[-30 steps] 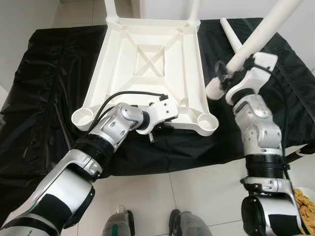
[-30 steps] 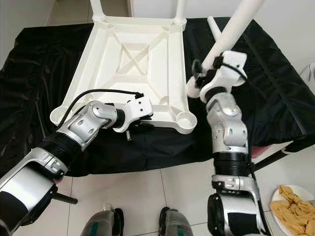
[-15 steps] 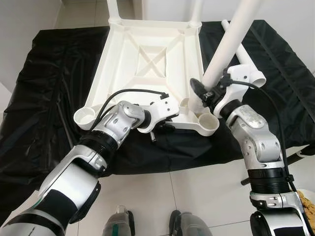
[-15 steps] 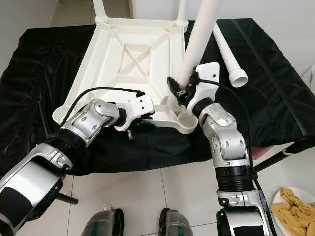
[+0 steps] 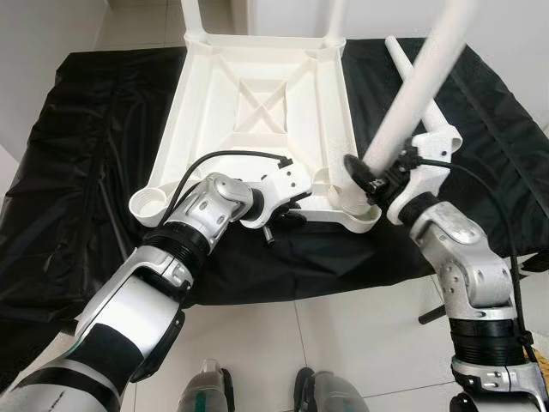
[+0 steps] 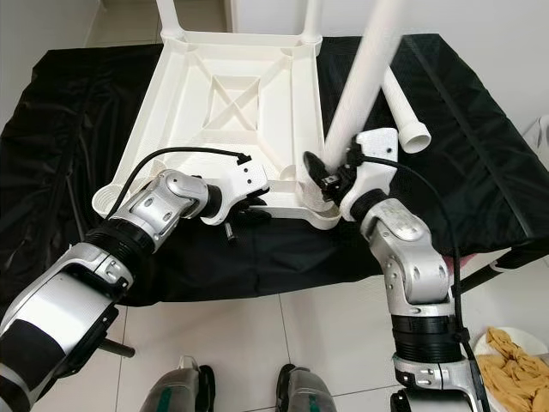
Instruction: Building children table
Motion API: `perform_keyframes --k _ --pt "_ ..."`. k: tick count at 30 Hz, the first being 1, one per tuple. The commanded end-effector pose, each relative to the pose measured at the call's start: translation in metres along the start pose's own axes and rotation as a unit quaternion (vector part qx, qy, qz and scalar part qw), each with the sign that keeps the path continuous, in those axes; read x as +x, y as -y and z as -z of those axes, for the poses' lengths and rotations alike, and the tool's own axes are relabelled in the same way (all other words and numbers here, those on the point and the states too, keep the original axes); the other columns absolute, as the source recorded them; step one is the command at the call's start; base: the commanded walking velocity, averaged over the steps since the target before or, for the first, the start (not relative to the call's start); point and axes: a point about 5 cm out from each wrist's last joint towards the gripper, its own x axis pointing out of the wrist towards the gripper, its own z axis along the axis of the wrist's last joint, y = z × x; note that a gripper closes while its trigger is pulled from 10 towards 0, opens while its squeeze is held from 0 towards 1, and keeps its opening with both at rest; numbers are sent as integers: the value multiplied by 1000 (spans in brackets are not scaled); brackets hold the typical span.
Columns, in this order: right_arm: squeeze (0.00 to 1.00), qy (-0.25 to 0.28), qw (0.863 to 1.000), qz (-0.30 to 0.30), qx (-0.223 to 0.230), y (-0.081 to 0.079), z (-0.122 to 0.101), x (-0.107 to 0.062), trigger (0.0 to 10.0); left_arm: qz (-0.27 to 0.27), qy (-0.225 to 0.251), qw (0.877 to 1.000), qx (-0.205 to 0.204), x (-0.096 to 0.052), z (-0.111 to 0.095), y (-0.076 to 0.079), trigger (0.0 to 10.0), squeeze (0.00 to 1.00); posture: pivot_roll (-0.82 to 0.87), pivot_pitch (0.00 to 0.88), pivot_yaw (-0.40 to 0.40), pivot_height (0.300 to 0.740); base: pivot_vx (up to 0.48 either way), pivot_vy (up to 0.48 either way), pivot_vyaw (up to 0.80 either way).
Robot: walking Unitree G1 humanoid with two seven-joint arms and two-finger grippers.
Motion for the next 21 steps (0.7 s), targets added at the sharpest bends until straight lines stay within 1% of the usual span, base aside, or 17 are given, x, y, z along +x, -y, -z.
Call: perform_keyframes --k 1,5,14,19,21 --pt "0 -1 1000 8 11 -1 1 -3 10000 -64 14 998 -2 -8 -3 -14 10000 0 4 79 -6 740 0 0 0" --pt "0 -6 1000 24 16 0 6 -7 10000 -61 13 998 1 -8 -3 -14 10000 0 4 80 -1 740 0 0 0" --pt "0 -27 999 25 28 -4 18 -10 10000 -58 12 998 5 -8 -4 -15 10000 0 4 81 0 740 0 0 0" --pt "0 -53 998 27 20 -4 31 -12 10000 -58 14 998 5 -8 -5 -16 10000 0 8 86 -3 740 0 0 0" --pt "0 -55 998 26 14 -4 33 -12 10000 -58 14 998 5 -8 -5 -16 10000 0 8 89 -1 740 0 0 0"
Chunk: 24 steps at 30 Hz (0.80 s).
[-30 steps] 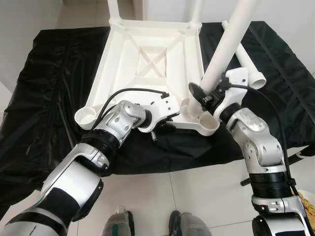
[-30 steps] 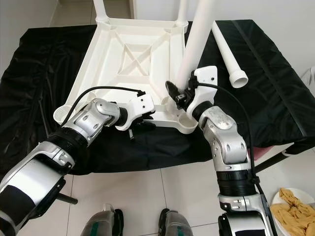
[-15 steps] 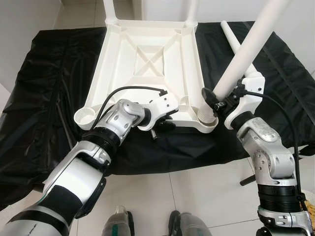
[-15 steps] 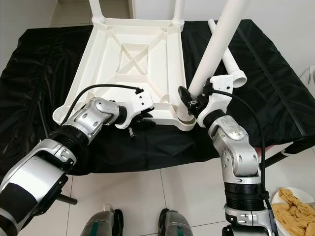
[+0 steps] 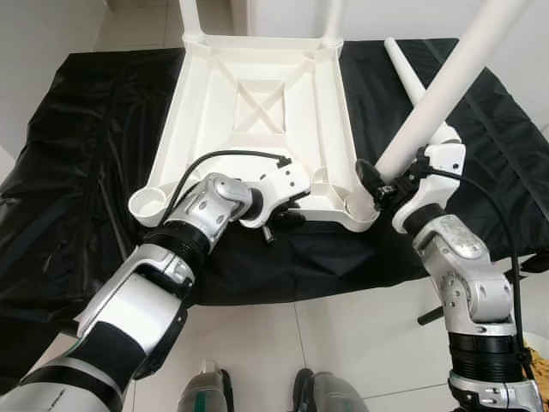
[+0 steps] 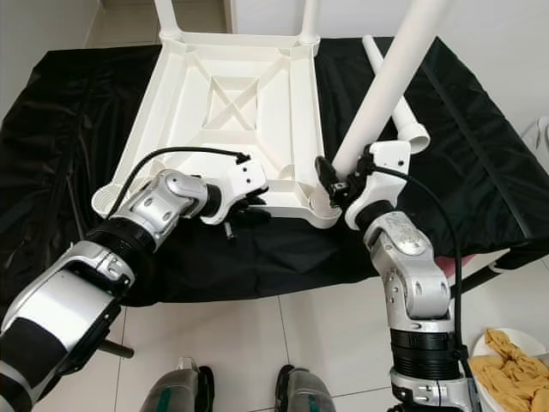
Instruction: Building children table
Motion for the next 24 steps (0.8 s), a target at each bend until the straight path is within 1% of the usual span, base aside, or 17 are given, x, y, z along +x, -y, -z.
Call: perform_keyframes --k 1,3,4,8,9,10,14,17,20,22,23,24 --pt "0 -49 999 -7 -3 -2 22 -2 10000 -54 18 998 5 -9 -7 -14 10000 0 8 92 1 740 0 0 0" --pt "0 -49 999 -7 -3 -2 22 -2 10000 -54 18 998 5 -9 -7 -14 10000 0 8 92 1 740 0 0 0" --pt "0 -49 998 -23 -19 -6 24 0 10000 -52 18 998 5 -9 -7 -13 10000 0 9 95 2 740 0 0 0" --pt "0 -46 997 -44 -36 -11 25 2 10000 -51 19 999 5 -9 -8 -13 10000 0 9 97 4 740 0 0 0" --pt "0 -42 995 -68 -54 -14 26 3 10000 -49 18 999 6 -8 -7 -12 10000 0 11 98 3 740 0 0 0" --pt "0 -39 995 -75 -60 -15 25 4 10000 -48 18 999 6 -9 -7 -12 10000 0 12 99 3 740 0 0 0" --pt "0 -38 994 -86 -62 -15 25 4 10000 -48 18 999 6 -9 -8 -12 10000 0 15 100 0 740 0 0 0" --pt "0 -39 991 -108 -66 -17 26 2 10000 -49 19 999 5 -10 -7 -13 10000 0 20 101 -3 740 0 0 0" --pt "0 -40 991 -109 -64 -16 29 1 10000 -50 19 999 4 -10 -7 -13 10000 0 19 102 -3 740 0 0 0" --pt "0 -52 993 -97 -41 -12 34 2 10000 -50 18 999 5 -10 -7 -13 10000 0 20 100 -4 740 0 0 0" --pt "0 -52 993 -97 -41 -12 34 2 10000 -50 18 999 5 -10 -7 -13 10000 0 20 100 -4 740 0 0 0" --pt "0 -56 994 -92 -31 -10 36 2 10000 -49 18 999 5 -10 -7 -13 10000 0 21 100 -5 740 0 0 0"
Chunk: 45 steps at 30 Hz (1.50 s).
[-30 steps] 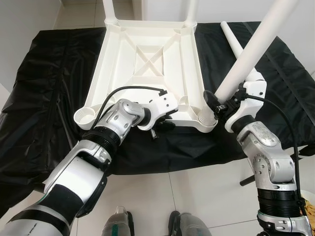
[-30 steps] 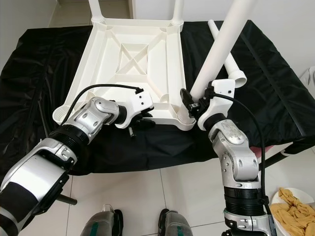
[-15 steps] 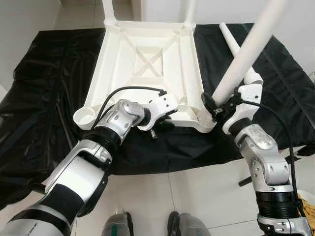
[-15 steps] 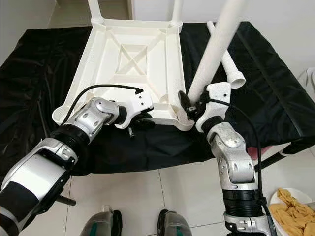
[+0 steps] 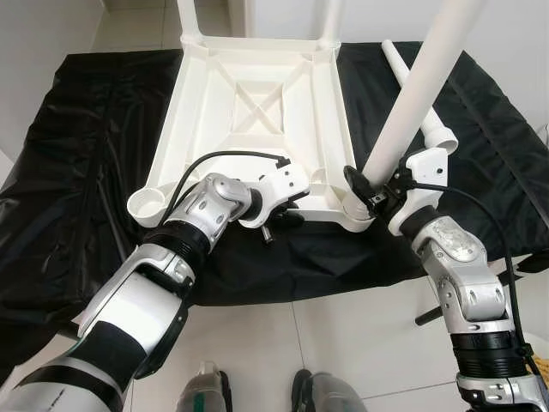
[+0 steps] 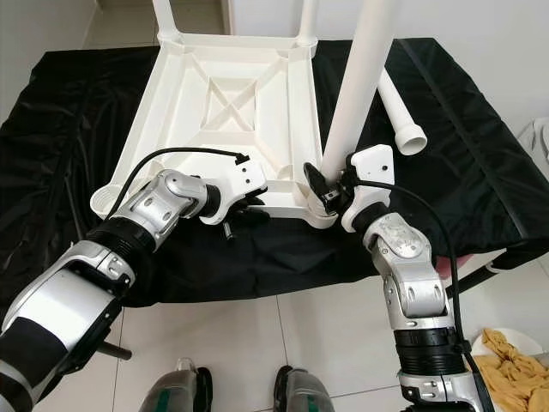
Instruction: Building children table
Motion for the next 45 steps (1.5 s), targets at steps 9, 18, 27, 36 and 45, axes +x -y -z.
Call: perform_keyframes --k 9,18,27,36,45 --pt "0 -113 986 13 119 -1 54 -8 10000 -44 23 999 9 -9 -10 -11 10000 0 22 97 -3 740 0 0 0" --pt "0 -131 977 48 162 3 66 -8 10000 -43 22 999 11 -9 -10 -11 10000 0 23 97 -2 740 0 0 0" --pt "0 -153 969 64 186 5 76 -5 10000 -44 22 999 11 -9 -10 -11 10000 0 28 98 -4 740 0 0 0" --pt "0 -170 978 31 121 4 71 5 10000 -46 23 999 12 -9 -11 -11 10000 0 27 99 -3 740 0 0 0" --pt "0 -173 984 0 49 1 67 21 10000 -45 24 999 12 -9 -12 -11 10000 0 30 106 -1 740 0 0 0"
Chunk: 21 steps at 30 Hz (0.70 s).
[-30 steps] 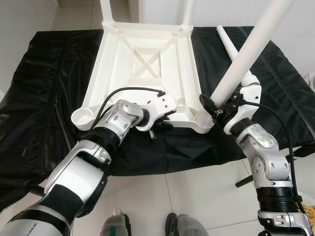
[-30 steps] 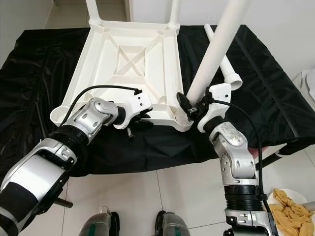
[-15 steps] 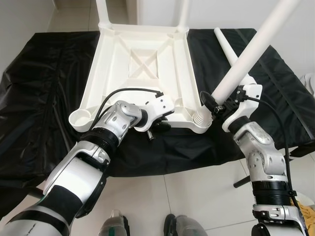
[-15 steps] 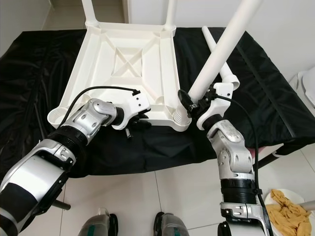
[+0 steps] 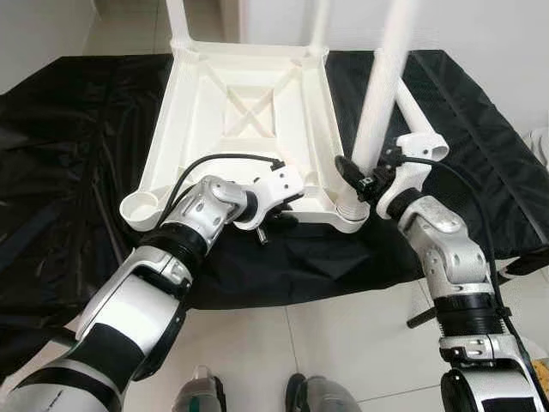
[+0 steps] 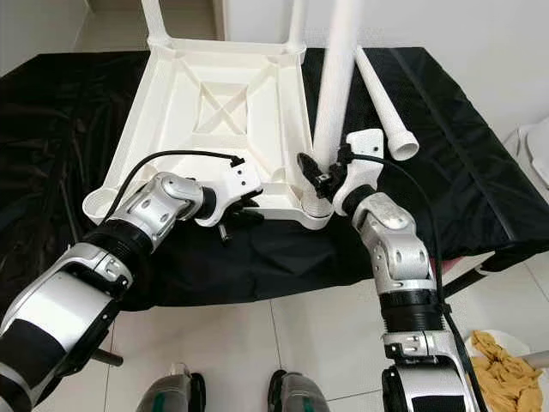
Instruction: Building children table
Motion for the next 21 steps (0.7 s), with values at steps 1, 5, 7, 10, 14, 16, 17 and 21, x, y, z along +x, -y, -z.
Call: perform_keyframes --k 1,5,7,10,14,16,17,21 --pt "0 -125 992 -2 6 -6 56 -8 10000 -40 34 998 19 -8 -18 -10 10000 0 31 109 -1 740 0 0 0" --pt "0 -142 990 -8 8 -9 64 -10 10000 -41 34 998 19 -9 -18 -11 10000 0 34 110 -1 740 0 0 0" --pt "0 -161 987 -8 12 -9 73 -15 10000 -43 33 998 19 -10 -18 -12 10000 0 36 115 2 740 0 0 0" --pt "0 -173 985 -4 16 -8 78 -18 10000 -44 33 998 19 -11 -18 -13 10000 0 35 116 4 740 0 0 0" --pt "0 -172 985 16 5 0 83 -23 10000 -46 33 998 18 -11 -17 -14 10000 0 33 118 6 740 0 0 0" --pt "0 -159 987 25 7 2 82 -26 10000 -46 34 998 18 -11 -18 -14 10000 0 33 119 6 740 0 0 0" --pt "0 -151 988 27 10 3 82 -27 10000 -46 34 998 18 -11 -19 -14 10000 0 33 119 6 740 0 0 0" --pt "0 -140 990 30 15 2 81 -28 10000 -46 35 998 18 -11 -19 -14 10000 0 33 122 5 740 0 0 0"
